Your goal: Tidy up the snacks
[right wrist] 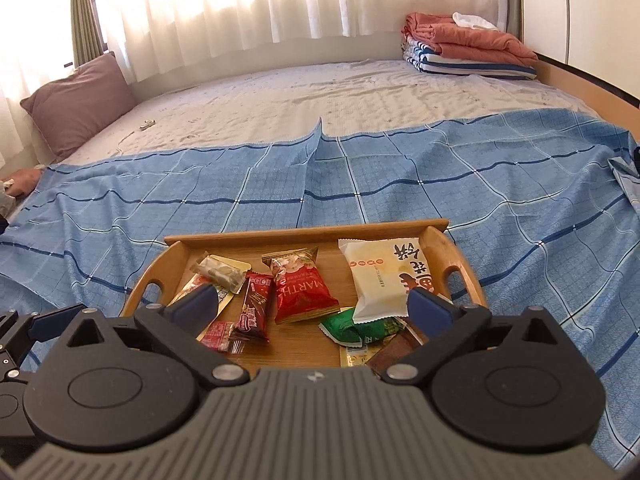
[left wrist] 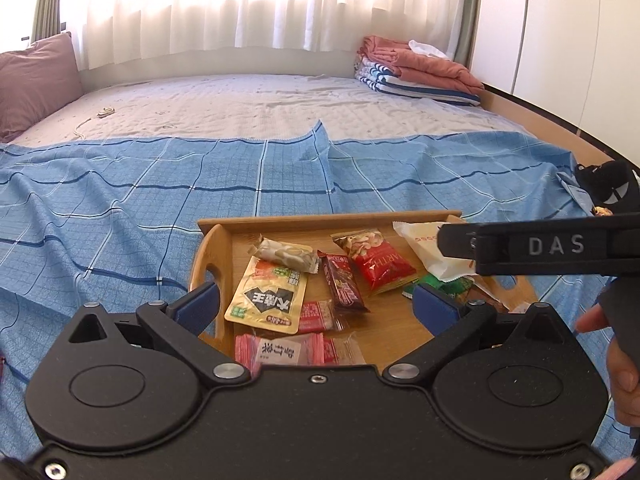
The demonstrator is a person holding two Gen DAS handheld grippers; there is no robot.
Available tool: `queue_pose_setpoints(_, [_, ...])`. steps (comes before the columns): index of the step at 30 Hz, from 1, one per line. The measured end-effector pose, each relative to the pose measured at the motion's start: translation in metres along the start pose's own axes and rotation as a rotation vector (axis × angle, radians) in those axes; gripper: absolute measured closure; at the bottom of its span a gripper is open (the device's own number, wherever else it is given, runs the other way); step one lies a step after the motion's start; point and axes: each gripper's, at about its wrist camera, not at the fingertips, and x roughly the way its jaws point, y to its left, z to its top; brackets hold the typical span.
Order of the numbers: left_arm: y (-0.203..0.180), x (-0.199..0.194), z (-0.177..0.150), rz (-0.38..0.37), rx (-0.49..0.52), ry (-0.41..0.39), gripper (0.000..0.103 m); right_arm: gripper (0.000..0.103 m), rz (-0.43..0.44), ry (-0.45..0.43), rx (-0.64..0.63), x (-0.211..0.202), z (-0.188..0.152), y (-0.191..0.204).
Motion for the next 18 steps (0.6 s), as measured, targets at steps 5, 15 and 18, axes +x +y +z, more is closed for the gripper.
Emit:
queue_pose_setpoints(5, [0.002, -0.02, -0.009, -0.009, -0.019, -0.005, 0.0, 0.0, -0.003, -0.038, -0.023, -0.025, -0.016, 0.001])
queue_pose_setpoints(15, [0.003, -0.062, -0.033, 0.0, 0.012, -0.021, 0.0, 0.0, -0.017, -0.104, -0.053, -0.062, -0.044, -0.002])
queue_pose_setpoints(18, [0.005, -0.074, -0.043, -0.002, 0.015, -0.028, 0.0, 0.0, -0.006, -0.126, -0.051, -0.075, -0.055, -0.003])
